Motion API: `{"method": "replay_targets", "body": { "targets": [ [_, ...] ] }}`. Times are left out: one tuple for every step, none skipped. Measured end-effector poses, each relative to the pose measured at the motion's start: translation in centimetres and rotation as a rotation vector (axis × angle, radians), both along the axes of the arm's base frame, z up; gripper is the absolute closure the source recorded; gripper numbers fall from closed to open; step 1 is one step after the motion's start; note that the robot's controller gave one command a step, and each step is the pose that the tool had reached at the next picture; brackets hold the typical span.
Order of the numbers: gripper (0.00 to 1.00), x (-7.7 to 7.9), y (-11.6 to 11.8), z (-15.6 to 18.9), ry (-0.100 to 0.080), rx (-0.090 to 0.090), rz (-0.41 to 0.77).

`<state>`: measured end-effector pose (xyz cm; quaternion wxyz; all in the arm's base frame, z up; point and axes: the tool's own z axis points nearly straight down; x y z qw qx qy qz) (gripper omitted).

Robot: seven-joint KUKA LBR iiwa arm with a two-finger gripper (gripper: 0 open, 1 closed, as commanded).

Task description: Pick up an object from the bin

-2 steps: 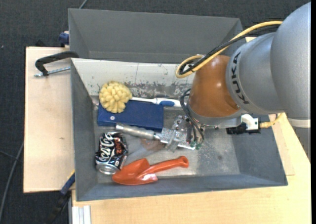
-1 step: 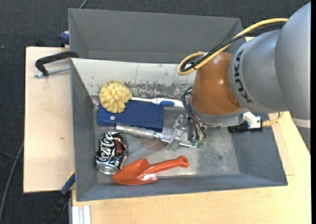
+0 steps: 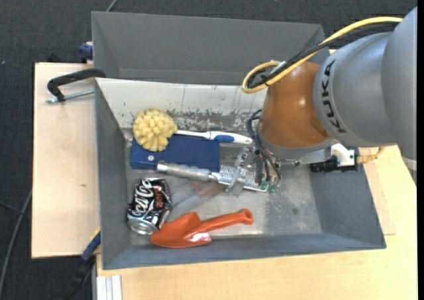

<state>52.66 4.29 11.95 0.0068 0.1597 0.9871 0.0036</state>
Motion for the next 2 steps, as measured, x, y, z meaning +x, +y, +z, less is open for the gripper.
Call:
{"method": "replay_targets", "body": {
  "targets": [
    [1.0, 0.0, 0.0, 1.0, 0.002, 0.0, 0.0],
    [1.0, -0.1, 0.0, 2.5, 0.003, 0.0, 0.0]
  ]
}}
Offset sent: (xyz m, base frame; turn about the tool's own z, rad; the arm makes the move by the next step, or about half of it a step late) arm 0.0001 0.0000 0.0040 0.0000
